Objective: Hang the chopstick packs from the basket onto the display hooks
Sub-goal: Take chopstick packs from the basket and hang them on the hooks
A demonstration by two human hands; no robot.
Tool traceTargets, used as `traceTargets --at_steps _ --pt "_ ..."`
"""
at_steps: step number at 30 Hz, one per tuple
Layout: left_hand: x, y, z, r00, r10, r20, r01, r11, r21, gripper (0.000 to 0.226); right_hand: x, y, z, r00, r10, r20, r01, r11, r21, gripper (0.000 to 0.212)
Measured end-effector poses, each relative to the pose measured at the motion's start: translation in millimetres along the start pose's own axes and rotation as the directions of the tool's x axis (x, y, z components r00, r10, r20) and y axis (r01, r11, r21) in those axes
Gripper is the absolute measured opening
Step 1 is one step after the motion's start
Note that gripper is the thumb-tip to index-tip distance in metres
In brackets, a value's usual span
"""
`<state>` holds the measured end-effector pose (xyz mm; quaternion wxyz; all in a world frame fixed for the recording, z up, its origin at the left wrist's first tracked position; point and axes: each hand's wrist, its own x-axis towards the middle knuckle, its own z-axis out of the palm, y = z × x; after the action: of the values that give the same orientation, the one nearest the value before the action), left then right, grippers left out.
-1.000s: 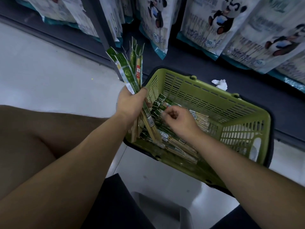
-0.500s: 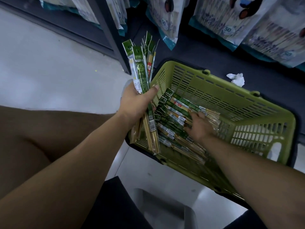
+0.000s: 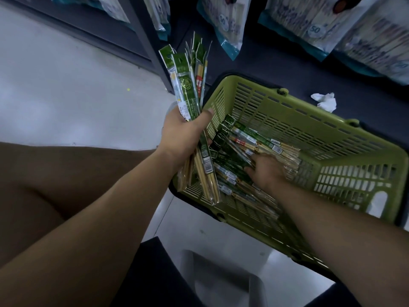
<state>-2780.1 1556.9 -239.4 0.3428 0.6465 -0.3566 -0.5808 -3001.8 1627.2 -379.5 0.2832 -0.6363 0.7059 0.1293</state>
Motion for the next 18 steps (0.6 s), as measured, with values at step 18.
traceTargets --at_steps 18 --pt "-36.8 4.2 42.6 0.978 -0.004 0.209 0.009 1.000 -0.020 0.043 -70.7 -32.8 -133.0 0.963 -0.117 -0.241 0.252 0.699 0.670 0.035"
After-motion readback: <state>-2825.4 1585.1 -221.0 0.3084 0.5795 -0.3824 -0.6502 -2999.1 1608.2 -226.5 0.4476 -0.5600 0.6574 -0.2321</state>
